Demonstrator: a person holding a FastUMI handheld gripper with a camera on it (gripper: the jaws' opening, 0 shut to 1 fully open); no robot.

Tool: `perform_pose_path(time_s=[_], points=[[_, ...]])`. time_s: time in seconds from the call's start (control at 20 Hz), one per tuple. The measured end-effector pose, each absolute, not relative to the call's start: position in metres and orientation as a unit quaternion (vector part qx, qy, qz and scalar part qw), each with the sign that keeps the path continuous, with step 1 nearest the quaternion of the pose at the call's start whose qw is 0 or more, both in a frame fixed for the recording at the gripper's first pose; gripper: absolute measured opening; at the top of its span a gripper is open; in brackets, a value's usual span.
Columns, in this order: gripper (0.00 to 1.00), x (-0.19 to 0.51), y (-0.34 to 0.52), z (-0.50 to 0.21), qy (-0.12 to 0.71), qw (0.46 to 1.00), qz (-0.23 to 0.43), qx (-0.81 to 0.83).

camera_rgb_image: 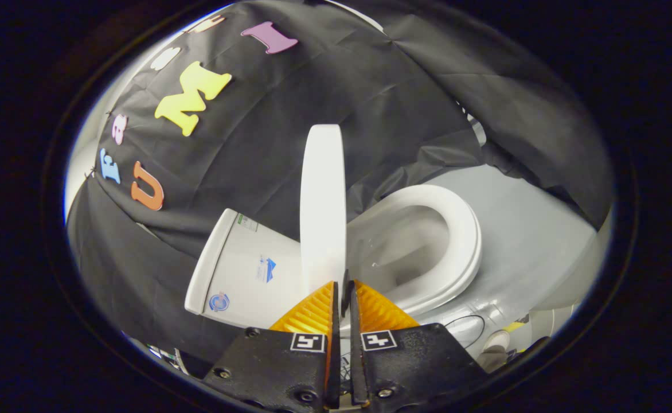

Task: Open the toilet lid.

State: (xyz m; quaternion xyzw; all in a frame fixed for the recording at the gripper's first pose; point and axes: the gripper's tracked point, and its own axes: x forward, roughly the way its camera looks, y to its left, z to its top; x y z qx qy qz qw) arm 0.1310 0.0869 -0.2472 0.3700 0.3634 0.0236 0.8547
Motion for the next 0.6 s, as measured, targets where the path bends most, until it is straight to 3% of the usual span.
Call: perform_pose_path(time_s=[0.6], points=[[0.1, 0.128, 0.122, -0.214, 0.363, 0.878, 0.042, 0.31]])
